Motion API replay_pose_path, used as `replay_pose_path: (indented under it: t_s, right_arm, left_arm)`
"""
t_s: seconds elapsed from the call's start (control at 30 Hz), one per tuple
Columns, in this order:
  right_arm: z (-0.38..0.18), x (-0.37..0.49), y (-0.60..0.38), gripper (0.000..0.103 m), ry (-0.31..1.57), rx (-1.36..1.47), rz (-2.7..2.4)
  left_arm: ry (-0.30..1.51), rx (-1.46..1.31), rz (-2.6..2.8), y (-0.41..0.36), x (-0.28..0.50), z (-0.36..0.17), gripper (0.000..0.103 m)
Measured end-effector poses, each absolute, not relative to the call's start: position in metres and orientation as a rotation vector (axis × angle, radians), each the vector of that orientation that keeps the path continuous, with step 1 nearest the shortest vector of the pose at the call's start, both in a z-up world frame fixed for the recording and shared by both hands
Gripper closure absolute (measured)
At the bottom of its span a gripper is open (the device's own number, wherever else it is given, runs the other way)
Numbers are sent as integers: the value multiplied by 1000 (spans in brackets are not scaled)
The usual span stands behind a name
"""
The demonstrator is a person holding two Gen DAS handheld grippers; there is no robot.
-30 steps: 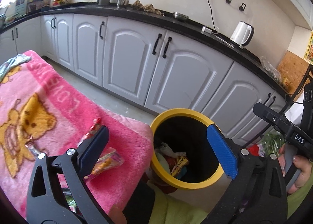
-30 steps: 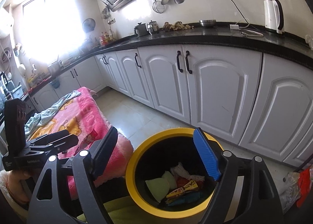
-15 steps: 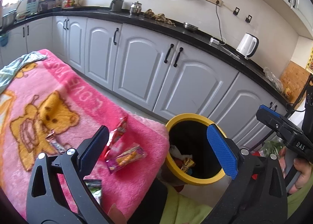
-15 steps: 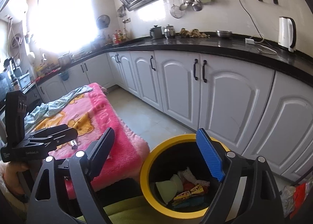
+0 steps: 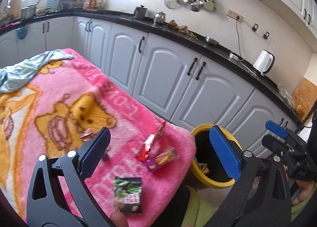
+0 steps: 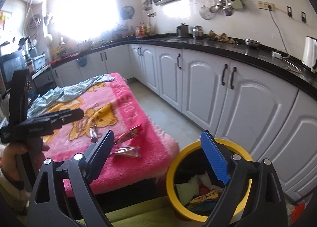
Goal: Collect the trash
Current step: 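Move both tools back toward the remaining wrappers on the blanket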
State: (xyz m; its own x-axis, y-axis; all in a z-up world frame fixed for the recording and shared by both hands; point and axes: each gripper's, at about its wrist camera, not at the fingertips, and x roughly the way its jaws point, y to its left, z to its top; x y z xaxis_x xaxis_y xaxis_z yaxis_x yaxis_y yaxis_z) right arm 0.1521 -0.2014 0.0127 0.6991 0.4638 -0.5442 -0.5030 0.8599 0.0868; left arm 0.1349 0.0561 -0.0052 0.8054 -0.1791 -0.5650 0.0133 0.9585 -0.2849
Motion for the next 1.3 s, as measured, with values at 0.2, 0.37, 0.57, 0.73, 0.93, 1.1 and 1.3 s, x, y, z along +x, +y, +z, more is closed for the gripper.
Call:
replay_pose_path:
  t_s: [0.2, 0.37, 0.57, 0.73, 0.93, 1.1, 1.3]
  right_arm:
    - [11, 143, -177, 16, 599, -101, 593]
    - [8, 135, -161, 16, 606, -125, 628]
    - [4, 127, -140, 16, 618, -157, 672]
    - [-5, 123, -122, 16, 637, -184, 707]
    - [-20, 128, -109, 16, 667, -195, 714]
    - [-37, 140, -104, 16, 693, -204, 687]
    - [-62, 163, -102, 16, 751, -212, 645]
  left_arm:
    - [618, -301, -49, 82, 124, -4, 11]
    - [610, -317, -12, 102, 116, -4, 11]
    - [606, -320, 22, 118, 106, -6, 11]
    - [619, -310, 50, 128, 98, -14, 11]
    - [651, -296, 69, 134, 93, -28, 11]
    - [681, -291, 72, 136, 92, -41, 11]
    - [719, -289, 34, 130, 95, -57, 11]
